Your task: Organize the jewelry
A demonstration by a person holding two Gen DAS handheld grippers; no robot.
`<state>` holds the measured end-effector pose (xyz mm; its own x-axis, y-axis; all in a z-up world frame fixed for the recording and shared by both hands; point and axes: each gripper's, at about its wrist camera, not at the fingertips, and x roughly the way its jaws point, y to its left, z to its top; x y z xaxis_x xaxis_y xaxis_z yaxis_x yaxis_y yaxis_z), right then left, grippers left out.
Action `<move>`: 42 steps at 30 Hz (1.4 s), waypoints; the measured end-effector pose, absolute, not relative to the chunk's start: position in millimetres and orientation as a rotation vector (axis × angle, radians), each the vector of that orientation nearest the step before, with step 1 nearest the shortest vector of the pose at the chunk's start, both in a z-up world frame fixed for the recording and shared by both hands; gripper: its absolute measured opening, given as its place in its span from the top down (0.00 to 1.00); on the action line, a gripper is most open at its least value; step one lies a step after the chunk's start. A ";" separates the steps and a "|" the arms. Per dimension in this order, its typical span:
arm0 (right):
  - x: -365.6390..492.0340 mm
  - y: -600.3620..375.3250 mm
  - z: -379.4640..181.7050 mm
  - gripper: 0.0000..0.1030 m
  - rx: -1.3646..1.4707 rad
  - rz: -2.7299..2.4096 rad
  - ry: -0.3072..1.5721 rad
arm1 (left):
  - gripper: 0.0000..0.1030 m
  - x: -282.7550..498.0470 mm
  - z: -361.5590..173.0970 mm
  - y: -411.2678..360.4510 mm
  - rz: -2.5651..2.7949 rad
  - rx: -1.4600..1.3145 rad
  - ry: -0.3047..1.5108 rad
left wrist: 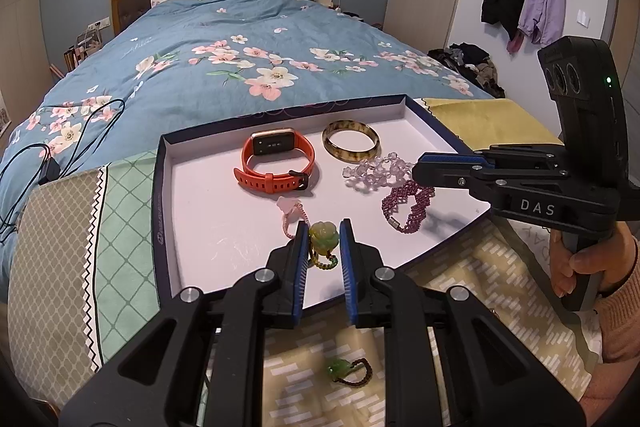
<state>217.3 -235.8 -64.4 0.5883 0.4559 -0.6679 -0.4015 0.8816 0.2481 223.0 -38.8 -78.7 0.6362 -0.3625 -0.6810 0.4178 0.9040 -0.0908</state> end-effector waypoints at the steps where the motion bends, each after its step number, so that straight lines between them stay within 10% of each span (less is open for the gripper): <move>1: 217.5 -235.7 -64.7 0.90 0.074 0.499 0.800 | 0.85 223.8 -79.2 -38.9 -0.444 0.078 0.760; 42: 225.6 -230.0 -80.4 0.90 0.065 0.485 0.827 | 0.85 238.8 -98.9 -40.8 -0.402 0.077 0.799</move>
<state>225.6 -230.0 -80.4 0.5751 0.4386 -0.6906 -0.3888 0.8893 0.2409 238.8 -40.8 -98.9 0.6262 -0.3216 -0.7103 0.3790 0.9217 -0.0832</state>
